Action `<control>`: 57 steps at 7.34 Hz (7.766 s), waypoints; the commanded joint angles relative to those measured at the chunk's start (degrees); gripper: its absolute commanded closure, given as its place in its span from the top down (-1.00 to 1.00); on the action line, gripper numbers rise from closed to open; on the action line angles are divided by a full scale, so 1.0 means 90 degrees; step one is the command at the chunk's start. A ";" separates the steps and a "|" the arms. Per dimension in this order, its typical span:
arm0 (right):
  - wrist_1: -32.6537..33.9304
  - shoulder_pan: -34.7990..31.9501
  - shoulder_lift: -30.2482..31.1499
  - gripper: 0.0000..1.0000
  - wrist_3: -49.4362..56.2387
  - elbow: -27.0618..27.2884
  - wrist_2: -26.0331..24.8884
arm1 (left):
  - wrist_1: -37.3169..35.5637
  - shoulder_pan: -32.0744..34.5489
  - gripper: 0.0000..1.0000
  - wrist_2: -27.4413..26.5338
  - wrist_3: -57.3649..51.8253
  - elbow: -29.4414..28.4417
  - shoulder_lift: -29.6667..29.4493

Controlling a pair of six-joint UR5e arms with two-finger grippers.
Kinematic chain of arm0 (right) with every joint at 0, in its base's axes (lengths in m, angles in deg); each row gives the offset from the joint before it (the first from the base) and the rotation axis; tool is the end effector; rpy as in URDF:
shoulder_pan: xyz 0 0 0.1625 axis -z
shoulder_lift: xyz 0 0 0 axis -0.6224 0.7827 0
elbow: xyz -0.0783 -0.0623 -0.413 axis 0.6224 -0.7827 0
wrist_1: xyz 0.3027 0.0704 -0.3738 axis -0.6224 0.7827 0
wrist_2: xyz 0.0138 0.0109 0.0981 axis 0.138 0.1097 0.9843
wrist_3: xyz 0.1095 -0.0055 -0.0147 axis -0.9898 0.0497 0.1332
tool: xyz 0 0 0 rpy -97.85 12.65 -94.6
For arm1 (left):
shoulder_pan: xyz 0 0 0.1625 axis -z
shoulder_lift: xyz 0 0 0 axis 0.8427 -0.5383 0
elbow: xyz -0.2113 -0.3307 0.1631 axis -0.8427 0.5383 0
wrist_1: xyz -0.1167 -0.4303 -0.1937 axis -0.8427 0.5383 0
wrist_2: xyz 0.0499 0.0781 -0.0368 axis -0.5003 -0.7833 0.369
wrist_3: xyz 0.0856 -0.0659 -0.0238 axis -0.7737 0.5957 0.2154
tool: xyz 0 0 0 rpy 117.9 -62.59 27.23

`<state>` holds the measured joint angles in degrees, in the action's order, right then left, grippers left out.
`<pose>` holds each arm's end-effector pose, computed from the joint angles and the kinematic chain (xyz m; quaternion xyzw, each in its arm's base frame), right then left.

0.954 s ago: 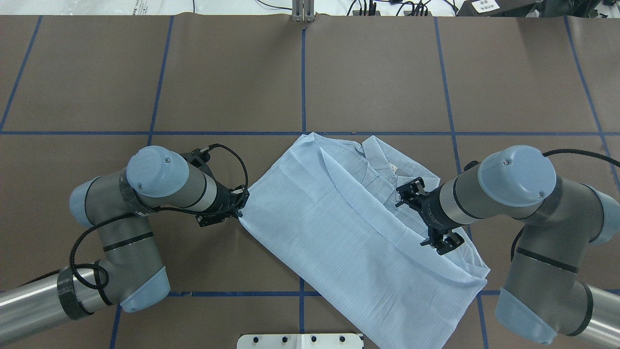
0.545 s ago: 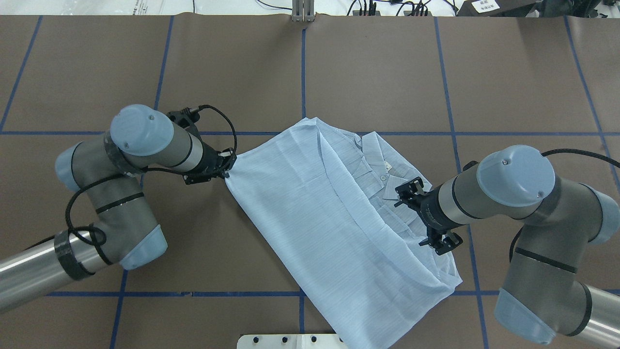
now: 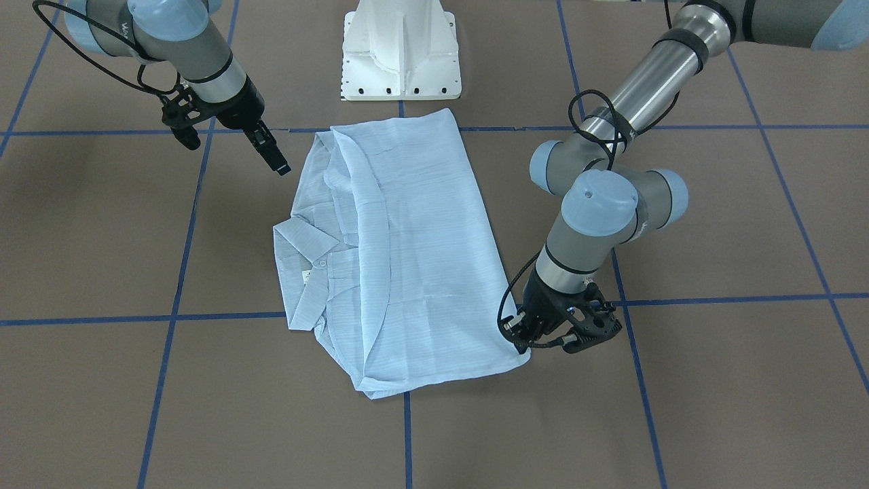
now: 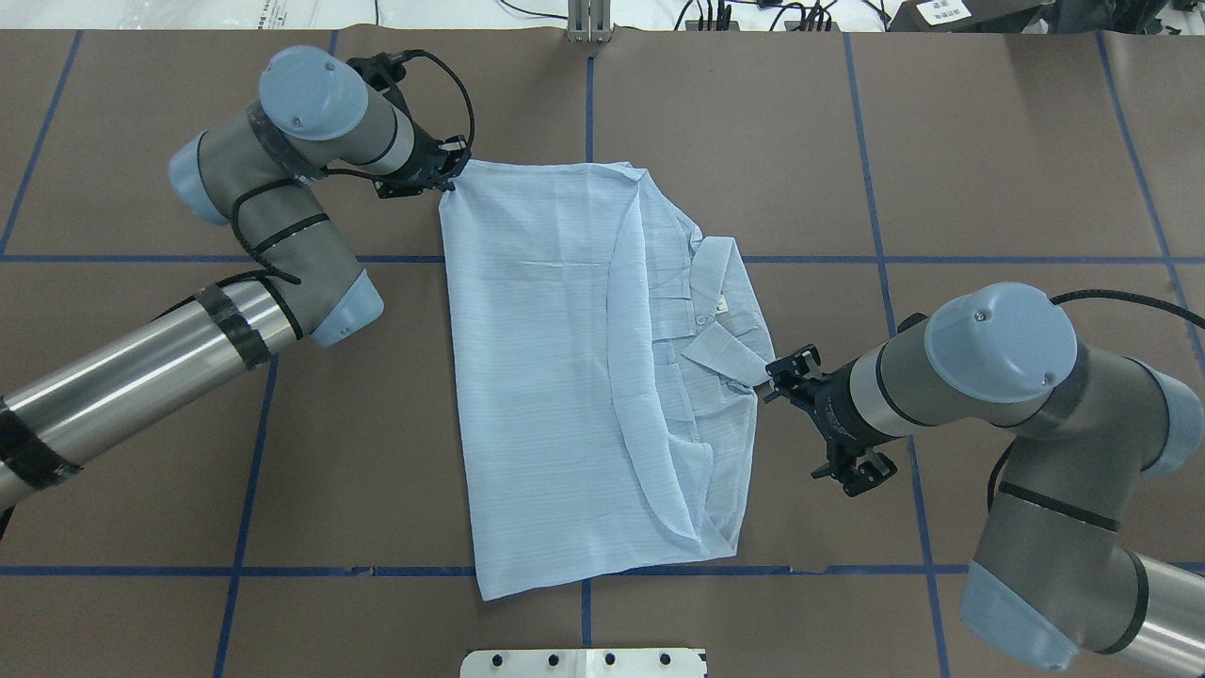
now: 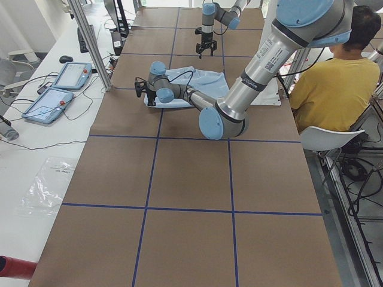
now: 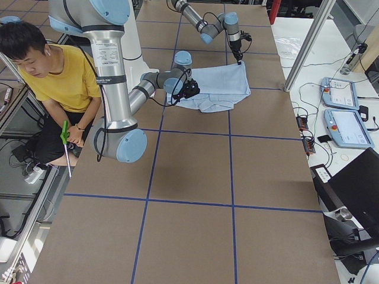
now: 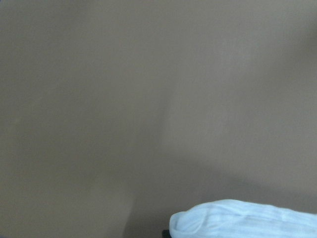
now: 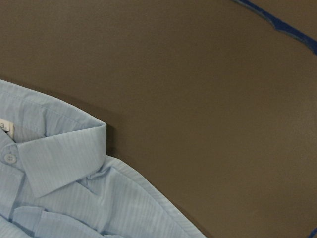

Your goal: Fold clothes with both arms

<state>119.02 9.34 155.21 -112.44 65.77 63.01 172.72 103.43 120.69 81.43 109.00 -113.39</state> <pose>-0.4755 -0.3703 0.2811 -0.2188 -0.4038 0.4463 0.7681 0.5483 -0.7123 0.2887 0.0878 0.4802 -0.2292 0.8421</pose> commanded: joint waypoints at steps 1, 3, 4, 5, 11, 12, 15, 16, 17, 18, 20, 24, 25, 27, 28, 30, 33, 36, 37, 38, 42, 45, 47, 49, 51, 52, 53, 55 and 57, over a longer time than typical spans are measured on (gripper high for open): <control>-0.0005 -0.0003 -0.0242 1.00 -0.0003 -0.0050 -0.0023 | 0.0604 0.0104 -0.68 -0.0162 -0.0020 -0.0994 -0.0626; -0.0045 0.0143 -0.0776 1.00 0.0104 -0.0428 -0.0422 | 0.0556 0.0162 1.00 -0.0095 -0.0059 -0.0628 -0.0529; -0.0054 0.0240 -0.1031 1.00 0.0085 -0.0586 -0.0501 | 0.0575 0.0172 1.00 0.0399 -0.0088 0.0381 0.0245; -0.0074 0.0464 -0.1266 1.00 0.0105 -0.0568 -0.0946 | 0.0537 0.0201 1.00 0.0819 -0.0514 0.1339 0.0862; 0.1896 0.1345 -0.2457 1.00 0.5604 -0.1199 -0.1330 | 0.0507 0.0630 1.00 0.0931 -0.1717 0.3506 0.3054; 0.2227 0.1345 -0.2789 1.00 0.6492 -0.1532 -0.1438 | 0.0507 0.0660 1.00 0.0921 -0.1825 0.3516 0.3094; 0.3031 0.1345 -0.3378 1.00 0.7455 -0.2100 -0.1867 | 0.0507 0.0660 1.00 0.0892 -0.1817 0.3516 0.3124; 0.3041 0.1335 -0.3532 1.00 0.7884 -0.2498 -0.2004 | 0.0507 0.0660 1.00 0.0892 -0.1807 0.3516 0.3134; 0.3051 0.1335 -0.3621 1.00 0.8004 -0.2676 -0.2054 | 0.0507 0.0660 1.00 0.0892 -0.1797 0.3526 0.3172; 0.3041 0.1335 -0.3641 1.00 0.8015 -0.2803 -0.2112 | 0.0507 0.0660 1.00 0.0882 -0.1778 0.3526 0.3173; 0.3070 0.1297 -0.3710 1.00 0.8161 -0.2990 -0.2191 | 0.0507 0.0660 1.00 0.0892 -0.1768 0.3536 0.3173; 0.3900 0.1013 -0.3429 1.00 0.8444 -0.2445 -0.2113 | 0.0507 0.0660 1.00 0.0882 -0.1729 0.3604 0.3192; 0.3901 0.0984 -0.3127 1.00 0.8445 -0.2105 -0.2113 | 0.0507 0.0660 1.00 0.0872 -0.1729 0.3614 0.3212; 0.4056 0.0945 -0.1988 1.00 0.8445 -0.0994 -0.2103 | 0.0507 0.0660 1.00 0.0872 -0.1719 0.3692 0.3212; 0.4163 0.0916 -0.1614 1.00 0.8445 -0.0505 -0.2103 | 0.0497 0.0660 1.00 0.0872 -0.1719 0.3731 0.3222; 0.4496 0.0993 -0.1882 1.00 0.8232 -0.0451 -0.2103 | 0.0487 0.0660 1.00 0.0872 -0.1709 0.3780 0.3222; 0.3139 0.1556 -0.1885 1.00 0.4680 -0.0548 -0.1937 | 0.0497 0.0651 1.00 0.0872 -0.1719 0.3956 0.3387; 0.1659 0.1794 -0.1641 1.00 0.2076 -0.0666 -0.1937 | 0.0448 0.0582 1.00 0.0901 -0.1748 0.3869 0.3388; 0.1104 0.1939 -0.1417 1.00 0.1101 -0.0666 -0.1995 | 0.0439 0.0563 1.00 0.0873 -0.1739 0.3858 0.3378; 0.0982 0.1979 -0.1280 0.99 0.0424 -0.0666 -0.2034 | 0.0458 0.0563 1.00 0.0930 -0.1739 0.3868 0.3388; 0.0951 0.1980 -0.1268 0.69 -0.1135 -0.0802 -0.2328 | 0.0477 0.0553 1.00 0.1067 -0.0981 0.3898 0.3310; 0.0961 0.1980 -0.1268 0.63 -0.1135 -0.0832 -0.2289 | 0.0448 0.0553 1.00 0.1117 -0.0918 0.3937 0.3290; 0.0971 0.2009 -0.1239 0.59 -0.1126 -0.0832 -0.2269 | 0.0448 0.0553 1.00 0.1116 -0.0909 0.3956 0.3300; 0.1000 0.2028 -0.1239 0.55 -0.1126 -0.0822 -0.2259 | 0.0448 0.0563 1.00 0.1107 -0.0909 0.3956 0.3300; 0.1020 0.2029 -0.1239 -0.14 -0.1135 -0.0783 -0.2259 | 0.0448 0.0563 1.00 0.1097 -0.0909 0.3966 0.3290; 0.1020 0.2029 -0.1239 -0.99 -0.1145 -0.0793 -0.2259 | 0.0448 0.0563 1.00 0.1087 -0.0899 0.3975 0.3300; 0.1020 0.2029 -0.1239 -1.00 -0.1136 -0.0764 -0.2250 | 0.0448 0.0563 1.00 0.1077 -0.0899 0.3985 0.3300; 0.1030 0.2019 -0.1249 -1.00 -0.1135 -0.0647 -0.2143 | 0.0448 0.0563 1.00 0.1077 -0.0889 0.3995 0.3300; 0.1049 0.1980 -0.1162 -1.00 -0.1135 -0.0510 -0.1966 | 0.0448 0.0543 0.99 0.1097 -0.0870 0.4102 0.3329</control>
<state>128.39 27.29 144.26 -122.65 60.50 44.66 176.76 108.46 130.38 73.46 145.29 -83.61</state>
